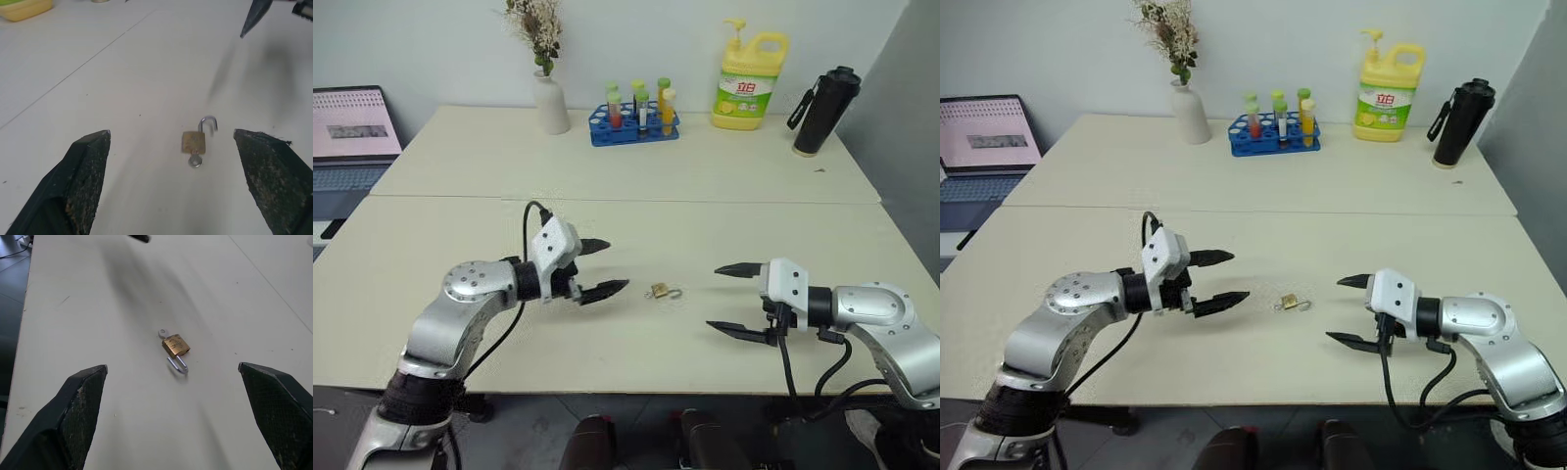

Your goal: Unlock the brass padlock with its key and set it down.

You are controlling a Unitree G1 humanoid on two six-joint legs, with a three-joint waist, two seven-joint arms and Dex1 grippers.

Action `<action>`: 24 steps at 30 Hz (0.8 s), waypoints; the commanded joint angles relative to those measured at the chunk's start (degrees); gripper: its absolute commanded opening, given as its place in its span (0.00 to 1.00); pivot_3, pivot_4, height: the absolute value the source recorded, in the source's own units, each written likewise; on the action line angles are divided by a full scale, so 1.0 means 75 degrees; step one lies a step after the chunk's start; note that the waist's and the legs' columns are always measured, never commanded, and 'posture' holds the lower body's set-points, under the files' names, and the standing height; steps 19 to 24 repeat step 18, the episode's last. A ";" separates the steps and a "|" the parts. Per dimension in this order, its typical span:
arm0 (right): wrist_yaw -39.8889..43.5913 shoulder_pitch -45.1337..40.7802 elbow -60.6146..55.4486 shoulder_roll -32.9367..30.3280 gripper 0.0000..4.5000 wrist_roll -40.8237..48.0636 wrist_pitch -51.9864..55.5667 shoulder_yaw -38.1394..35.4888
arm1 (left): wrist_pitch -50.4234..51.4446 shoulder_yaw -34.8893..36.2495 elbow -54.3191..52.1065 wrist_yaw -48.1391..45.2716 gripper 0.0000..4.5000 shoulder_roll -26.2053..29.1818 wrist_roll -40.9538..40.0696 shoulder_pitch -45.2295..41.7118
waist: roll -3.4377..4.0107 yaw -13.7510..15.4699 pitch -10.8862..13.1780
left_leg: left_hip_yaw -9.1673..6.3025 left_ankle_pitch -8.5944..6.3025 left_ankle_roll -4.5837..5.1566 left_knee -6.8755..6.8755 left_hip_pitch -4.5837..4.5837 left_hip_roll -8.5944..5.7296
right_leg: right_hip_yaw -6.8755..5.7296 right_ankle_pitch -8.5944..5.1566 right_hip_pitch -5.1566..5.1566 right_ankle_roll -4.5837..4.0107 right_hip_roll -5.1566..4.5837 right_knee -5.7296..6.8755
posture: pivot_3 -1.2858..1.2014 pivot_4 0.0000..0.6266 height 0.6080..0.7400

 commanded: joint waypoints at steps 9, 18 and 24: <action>0.0322 -0.0262 0.0458 -0.0188 1.00 0.0139 -0.0189 -0.0176 | -0.0942 0.0531 -0.0553 -0.0158 0.94 0.0469 0.0195 0.0876 | 0.0000 0.0003 0.0000 | -0.0001 -0.0001 0.0001 0.0000 -0.0003 0.0004 | -0.0002 -0.0001 -0.0002 -0.0001 -0.0013 -0.0001 | 0.52 0.24 1.00; 0.0427 -0.0454 0.0645 -0.0074 1.00 0.0111 -0.0389 -0.0042 | -0.0613 0.0511 -0.0756 -0.0229 0.94 0.0390 -0.0190 0.0954 | 0.0000 -0.0005 0.0000 | 0.0000 -0.0001 0.0001 -0.0003 -0.0002 0.0008 | -0.0003 -0.0001 -0.0004 -0.0001 -0.0009 -0.0001 | 0.52 0.24 1.00; 0.0427 -0.0454 0.0645 -0.0074 1.00 0.0111 -0.0389 -0.0042 | -0.0613 0.0511 -0.0756 -0.0229 0.94 0.0390 -0.0190 0.0954 | 0.0000 -0.0005 0.0000 | 0.0000 -0.0001 0.0001 -0.0003 -0.0002 0.0008 | -0.0003 -0.0001 -0.0004 -0.0001 -0.0009 -0.0001 | 0.52 0.24 1.00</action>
